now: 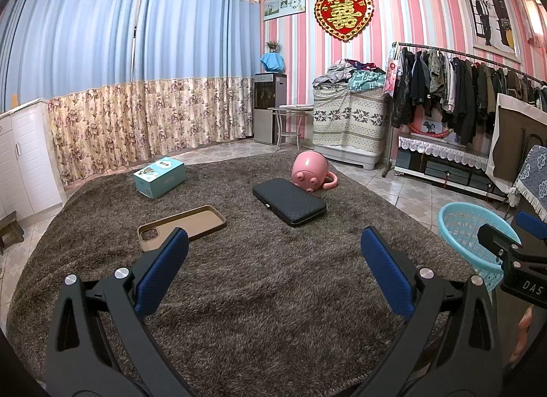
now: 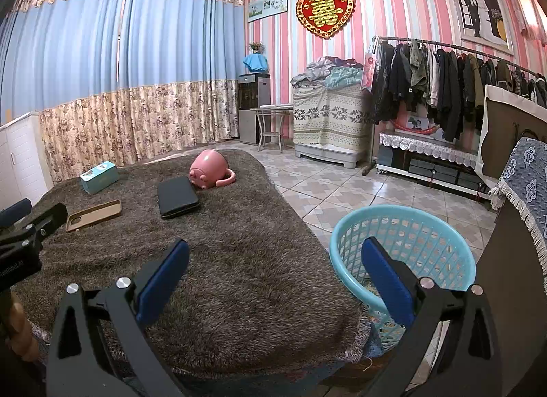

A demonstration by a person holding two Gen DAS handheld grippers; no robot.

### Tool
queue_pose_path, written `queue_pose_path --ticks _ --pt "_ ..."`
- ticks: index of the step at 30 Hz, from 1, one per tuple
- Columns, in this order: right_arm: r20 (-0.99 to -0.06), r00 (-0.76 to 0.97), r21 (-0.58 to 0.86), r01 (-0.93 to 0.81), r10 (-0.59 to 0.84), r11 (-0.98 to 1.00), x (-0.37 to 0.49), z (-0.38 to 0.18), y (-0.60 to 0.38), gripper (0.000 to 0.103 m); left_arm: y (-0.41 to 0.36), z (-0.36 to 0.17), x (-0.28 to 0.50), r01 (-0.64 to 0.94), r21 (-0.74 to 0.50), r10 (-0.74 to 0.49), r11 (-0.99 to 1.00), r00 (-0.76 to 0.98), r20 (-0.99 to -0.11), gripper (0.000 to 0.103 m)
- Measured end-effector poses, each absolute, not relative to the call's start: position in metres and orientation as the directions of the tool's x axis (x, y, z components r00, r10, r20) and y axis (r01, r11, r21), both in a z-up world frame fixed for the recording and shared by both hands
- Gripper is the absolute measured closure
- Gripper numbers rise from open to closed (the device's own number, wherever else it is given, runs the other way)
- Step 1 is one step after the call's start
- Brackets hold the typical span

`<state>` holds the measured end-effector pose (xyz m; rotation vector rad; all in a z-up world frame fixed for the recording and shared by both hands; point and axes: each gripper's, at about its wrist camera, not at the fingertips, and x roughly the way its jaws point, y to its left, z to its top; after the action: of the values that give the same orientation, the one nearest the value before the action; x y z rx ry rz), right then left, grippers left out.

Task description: Collect trash

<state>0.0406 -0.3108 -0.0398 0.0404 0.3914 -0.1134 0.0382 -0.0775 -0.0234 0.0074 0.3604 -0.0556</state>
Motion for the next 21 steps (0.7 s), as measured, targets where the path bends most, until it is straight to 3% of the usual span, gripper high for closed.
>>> queue_pose_path --ticks 21 --pt "-0.372 0.923 0.019 0.109 -0.094 0.994 0.047 -0.038 -0.295 0.004 -0.084 -0.014 0.030 0.050 0.020 -0.040 0.999 0.946 -0.323 0.005"
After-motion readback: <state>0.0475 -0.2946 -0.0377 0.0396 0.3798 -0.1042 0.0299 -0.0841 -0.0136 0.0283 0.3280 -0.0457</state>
